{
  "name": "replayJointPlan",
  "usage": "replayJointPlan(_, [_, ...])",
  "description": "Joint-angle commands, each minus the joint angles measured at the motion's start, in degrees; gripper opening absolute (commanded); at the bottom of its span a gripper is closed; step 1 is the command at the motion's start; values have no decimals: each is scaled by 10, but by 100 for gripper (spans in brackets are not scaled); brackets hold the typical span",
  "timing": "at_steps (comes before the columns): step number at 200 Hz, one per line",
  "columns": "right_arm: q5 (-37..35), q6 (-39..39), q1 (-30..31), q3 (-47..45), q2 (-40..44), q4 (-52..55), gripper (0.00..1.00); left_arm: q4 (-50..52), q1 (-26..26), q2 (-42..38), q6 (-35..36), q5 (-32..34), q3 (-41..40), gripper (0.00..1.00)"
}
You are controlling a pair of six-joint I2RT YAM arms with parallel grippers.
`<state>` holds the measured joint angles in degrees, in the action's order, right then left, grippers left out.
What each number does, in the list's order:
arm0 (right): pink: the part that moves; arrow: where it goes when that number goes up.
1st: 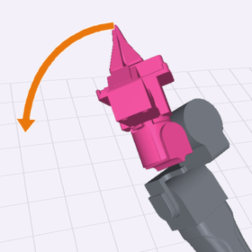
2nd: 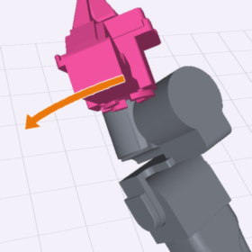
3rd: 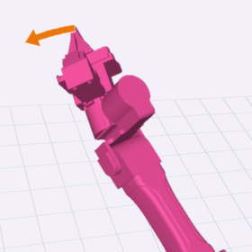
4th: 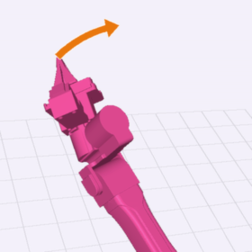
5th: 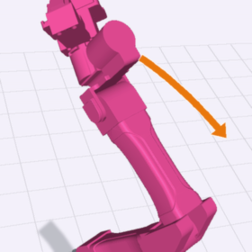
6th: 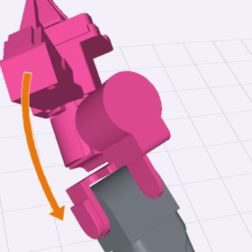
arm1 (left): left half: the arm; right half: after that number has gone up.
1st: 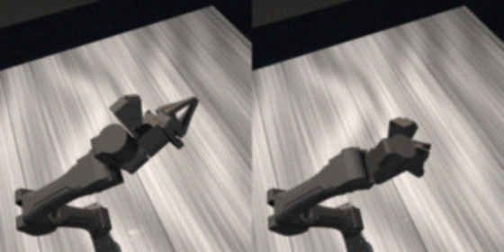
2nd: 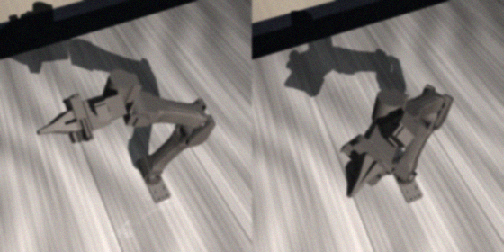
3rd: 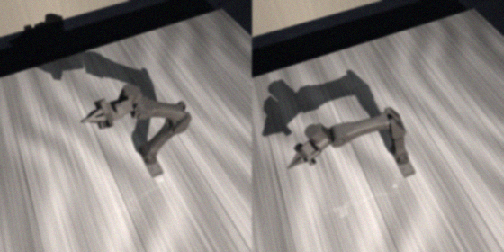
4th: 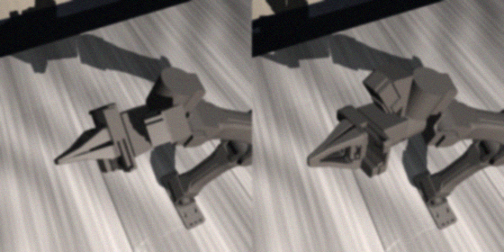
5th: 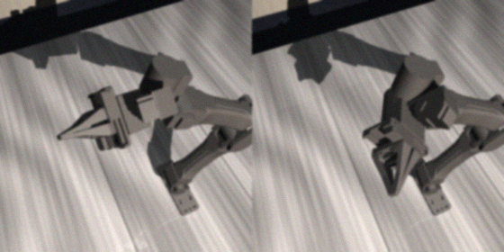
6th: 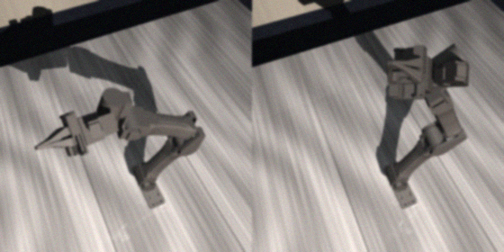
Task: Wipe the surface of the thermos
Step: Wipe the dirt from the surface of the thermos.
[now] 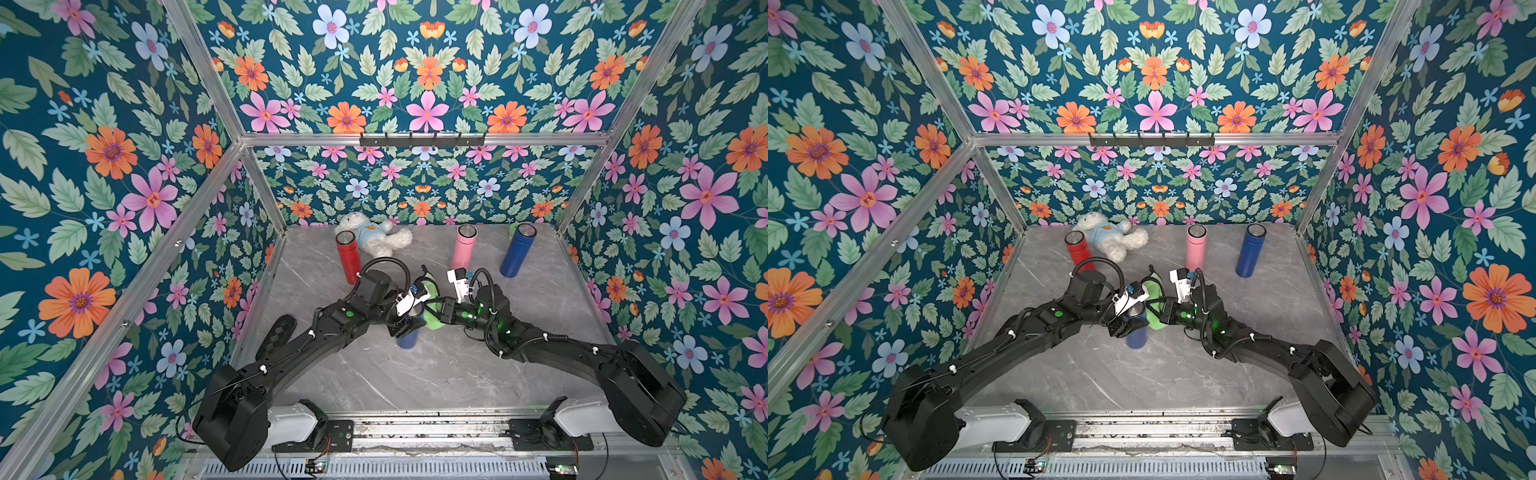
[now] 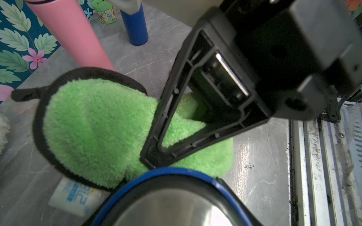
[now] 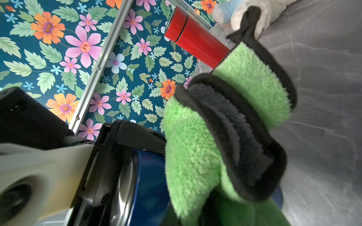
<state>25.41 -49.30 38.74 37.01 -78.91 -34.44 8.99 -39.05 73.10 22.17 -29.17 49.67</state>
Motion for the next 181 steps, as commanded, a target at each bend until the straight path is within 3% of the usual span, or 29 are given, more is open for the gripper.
replayJointPlan(1, [66, 7, 4, 7, 10, 0, 0, -60, -1, -2, -42, 42, -19, 0])
replayJointPlan(63, [28, -6, 10, -46, -55, -69, 0, -197, -22, -33, -142, 126, -95, 0])
replayJointPlan(117, [10, -19, 11, -61, -125, -127, 0, -237, -83, -43, -195, 292, -121, 0])
replayJointPlan(181, [0, 7, 12, -34, 9, -11, 0, -285, -120, -26, -302, 424, -131, 0])
